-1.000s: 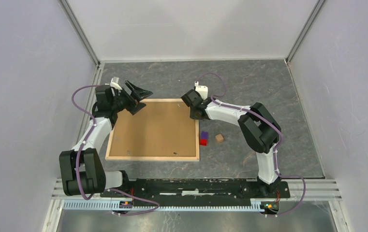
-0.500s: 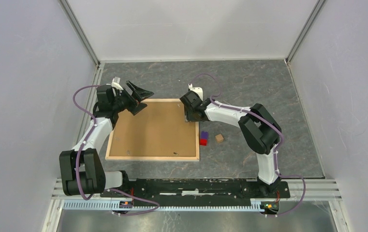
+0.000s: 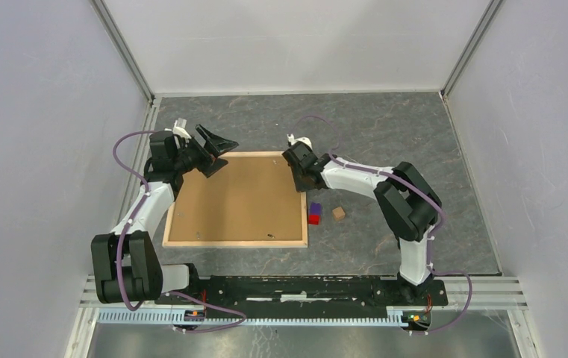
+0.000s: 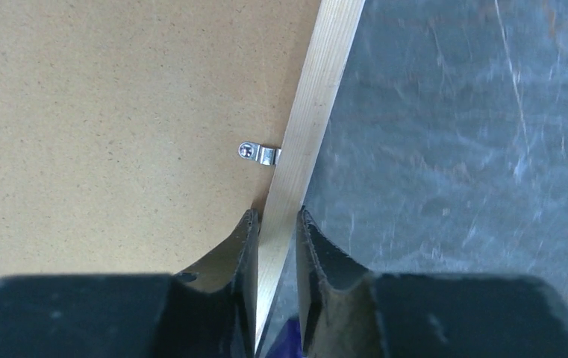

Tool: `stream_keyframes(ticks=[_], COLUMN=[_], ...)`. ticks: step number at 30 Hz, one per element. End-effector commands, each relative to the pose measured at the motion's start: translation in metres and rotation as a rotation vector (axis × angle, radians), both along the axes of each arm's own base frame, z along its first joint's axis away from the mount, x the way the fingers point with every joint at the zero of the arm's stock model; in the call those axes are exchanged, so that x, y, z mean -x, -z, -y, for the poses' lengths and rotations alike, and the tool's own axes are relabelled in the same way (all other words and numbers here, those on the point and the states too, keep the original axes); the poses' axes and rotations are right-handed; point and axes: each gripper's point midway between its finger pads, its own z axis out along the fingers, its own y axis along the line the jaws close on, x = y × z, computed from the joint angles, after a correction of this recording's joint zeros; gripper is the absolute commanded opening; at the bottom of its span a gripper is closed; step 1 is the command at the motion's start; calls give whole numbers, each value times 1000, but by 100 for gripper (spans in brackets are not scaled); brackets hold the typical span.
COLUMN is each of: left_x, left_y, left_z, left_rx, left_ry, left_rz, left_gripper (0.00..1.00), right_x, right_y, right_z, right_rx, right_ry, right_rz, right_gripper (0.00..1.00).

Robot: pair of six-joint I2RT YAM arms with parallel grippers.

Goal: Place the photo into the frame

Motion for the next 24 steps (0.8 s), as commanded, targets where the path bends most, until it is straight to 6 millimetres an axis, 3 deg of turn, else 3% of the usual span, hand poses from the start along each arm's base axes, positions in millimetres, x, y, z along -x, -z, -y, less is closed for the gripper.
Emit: stream_keyframes(ticks=[1, 5, 8, 12, 17, 20, 22, 24], left_x=[0, 0, 1, 1, 1, 0, 1, 1], left_y=[-13, -15, -16, -16, -15, -14, -15, -17], left_z=[-1, -1, 0, 0, 1, 1, 2, 2], left_rx=[-36, -40, -40, -43, -43, -43, -42, -41], left_ry=[1, 1, 4, 2, 5, 5, 10, 10], left_rz=[54, 61, 63, 64, 62, 59, 60, 66], left_gripper=[100, 100, 100, 100, 100, 100, 100, 100], right_x=[-36, -60, -78, -104, -150, -167, -177, -178], right_y=[-2, 5, 3, -4, -31, -47, -67, -88], right_z=[-22, -21, -33, -38, -50, -61, -66, -67], right_rx=[33, 53, 57, 141, 183, 209, 208, 182], right_ry=[-98, -149, -273, -400, -502, -546, -533, -494], right_rz=[51, 51, 89, 189, 338, 401, 432, 445], right_gripper=[18, 9, 0, 0, 0, 11, 36, 49])
